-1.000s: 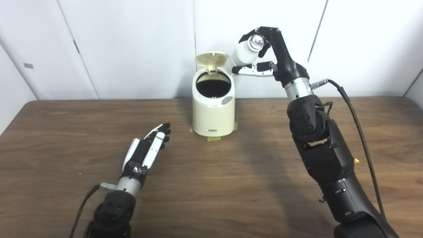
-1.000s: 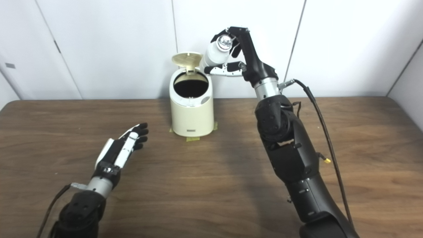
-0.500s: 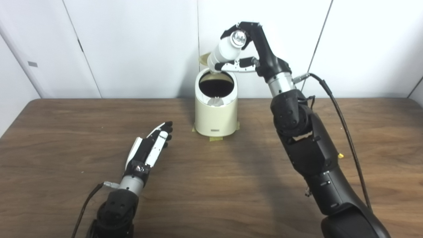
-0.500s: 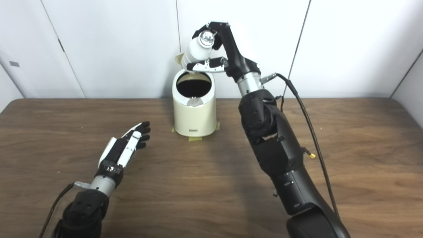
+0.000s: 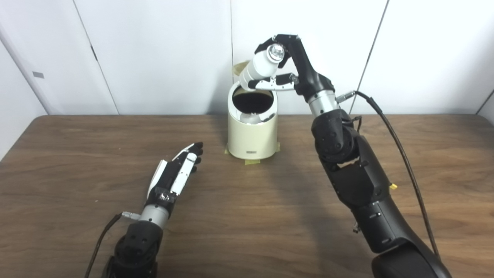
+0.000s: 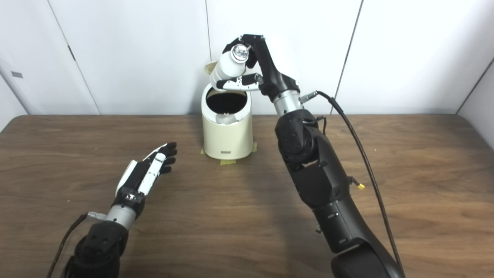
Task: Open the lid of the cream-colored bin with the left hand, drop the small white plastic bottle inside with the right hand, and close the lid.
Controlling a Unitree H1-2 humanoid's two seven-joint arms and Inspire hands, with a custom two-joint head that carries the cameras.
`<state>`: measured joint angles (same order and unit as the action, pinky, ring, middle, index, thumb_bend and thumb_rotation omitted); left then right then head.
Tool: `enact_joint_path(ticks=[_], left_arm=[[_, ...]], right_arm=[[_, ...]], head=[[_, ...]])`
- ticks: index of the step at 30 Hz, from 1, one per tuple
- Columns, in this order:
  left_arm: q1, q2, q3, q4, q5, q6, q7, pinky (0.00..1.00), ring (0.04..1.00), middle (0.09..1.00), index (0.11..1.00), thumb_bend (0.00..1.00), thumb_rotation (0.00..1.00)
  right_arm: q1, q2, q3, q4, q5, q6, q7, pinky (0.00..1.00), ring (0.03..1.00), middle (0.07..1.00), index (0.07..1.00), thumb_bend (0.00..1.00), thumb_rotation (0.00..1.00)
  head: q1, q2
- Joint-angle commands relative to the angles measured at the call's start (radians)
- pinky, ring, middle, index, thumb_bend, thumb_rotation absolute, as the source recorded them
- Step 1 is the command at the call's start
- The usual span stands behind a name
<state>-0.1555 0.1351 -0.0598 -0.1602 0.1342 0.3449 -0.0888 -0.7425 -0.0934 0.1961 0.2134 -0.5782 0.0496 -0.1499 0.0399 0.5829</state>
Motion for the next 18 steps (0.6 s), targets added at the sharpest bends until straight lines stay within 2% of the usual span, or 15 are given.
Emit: enact_joint_path(ticks=[1, 18], left_arm=[[-0.026, 0.004, 0.001, -0.036, 0.014, -0.029, 0.011, 0.88, 0.886, 0.897, 0.919, 0.5, 1.0], [-0.029, 0.014, 0.005, -0.035, 0.007, -0.031, 0.007, 0.87, 0.88, 0.888, 0.916, 0.5, 1.0]], right_arm=[[-0.033, -0.004, -0.006, -0.007, 0.001, -0.025, -0.018, 0.39, 0.418, 0.497, 0.498, 0.52, 0.0], [-0.041, -0.005, 0.012, 0.073, -0.013, -0.071, -0.049, 0.34, 0.421, 0.495, 0.504, 0.5, 0.0]], head=[[0.0, 0.001], [-0.001, 0.007]])
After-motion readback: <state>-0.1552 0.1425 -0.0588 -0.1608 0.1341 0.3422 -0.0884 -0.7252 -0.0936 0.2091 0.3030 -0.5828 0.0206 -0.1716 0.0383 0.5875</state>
